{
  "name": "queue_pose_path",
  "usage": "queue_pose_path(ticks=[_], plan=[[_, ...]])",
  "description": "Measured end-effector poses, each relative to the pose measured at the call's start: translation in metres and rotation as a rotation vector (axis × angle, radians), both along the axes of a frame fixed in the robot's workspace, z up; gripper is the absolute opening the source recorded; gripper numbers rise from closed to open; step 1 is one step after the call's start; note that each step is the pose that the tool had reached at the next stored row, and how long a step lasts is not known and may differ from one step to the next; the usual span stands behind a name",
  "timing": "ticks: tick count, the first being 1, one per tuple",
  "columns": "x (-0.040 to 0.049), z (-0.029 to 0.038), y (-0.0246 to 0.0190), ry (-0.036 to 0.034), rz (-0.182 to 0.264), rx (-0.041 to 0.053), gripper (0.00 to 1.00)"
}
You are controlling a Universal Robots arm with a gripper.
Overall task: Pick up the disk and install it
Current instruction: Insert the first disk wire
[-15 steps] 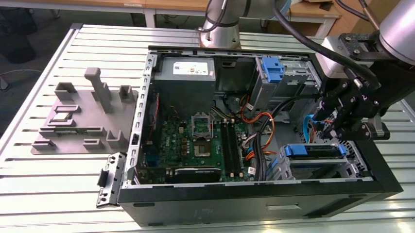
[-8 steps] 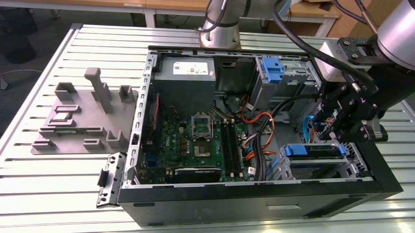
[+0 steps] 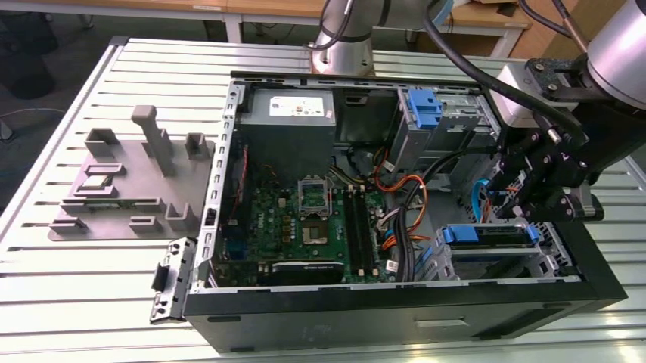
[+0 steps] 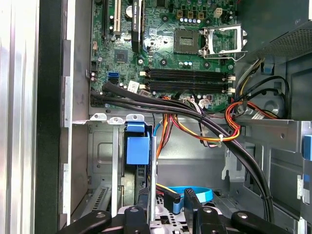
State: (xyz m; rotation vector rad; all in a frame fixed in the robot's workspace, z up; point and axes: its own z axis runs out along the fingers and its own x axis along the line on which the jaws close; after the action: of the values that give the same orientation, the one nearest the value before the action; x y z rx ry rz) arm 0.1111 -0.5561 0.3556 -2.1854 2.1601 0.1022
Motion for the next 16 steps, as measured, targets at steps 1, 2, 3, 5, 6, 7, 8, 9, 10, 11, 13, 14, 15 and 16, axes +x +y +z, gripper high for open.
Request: queue_pose_path(ticks=[1,2,3,5,6,7,8,9,10,11,13,14,15,16], plan=[[0.0000,0.0000,0.0000,0.0000,0.000,0.0000,0.42],[0.0000,0.0000,0.0000,0.0000,0.000,0.0000,0.42],[0.0000,0.0000,0.0000,0.0000,0.000,0.0000,0.42],[0.0000,0.0000,0.0000,0.0000,0.000,0.0000,0.41],[0.0000,-0.0001,0.0000,0.0000,0.000,0.0000,0.41],[0.0000,-0.0001,0.0000,0.0000,0.000,0.0000,0.34],[0.0000,-0.0001,0.0000,0.0000,0.000,0.0000,0.34],[0.0000,-0.0001,0.0000,0.0000,0.000,0.0000,0.34],[0.0000,-0.0001,0.0000,0.0000,0.000,0.0000,0.34],[0.0000,-0.0001,0.0000,0.0000,0.000,0.0000,0.34],[0.0000,-0.0001,0.0000,0.0000,0.000,0.0000,0.32],[0.0000,-0.0001,0.0000,0.0000,0.000,0.0001,0.32],[0.0000,-0.0001,0.0000,0.0000,0.000,0.0001,0.26],[0.0000,-0.0001,0.0000,0.0000,0.000,0.0000,0.20]])
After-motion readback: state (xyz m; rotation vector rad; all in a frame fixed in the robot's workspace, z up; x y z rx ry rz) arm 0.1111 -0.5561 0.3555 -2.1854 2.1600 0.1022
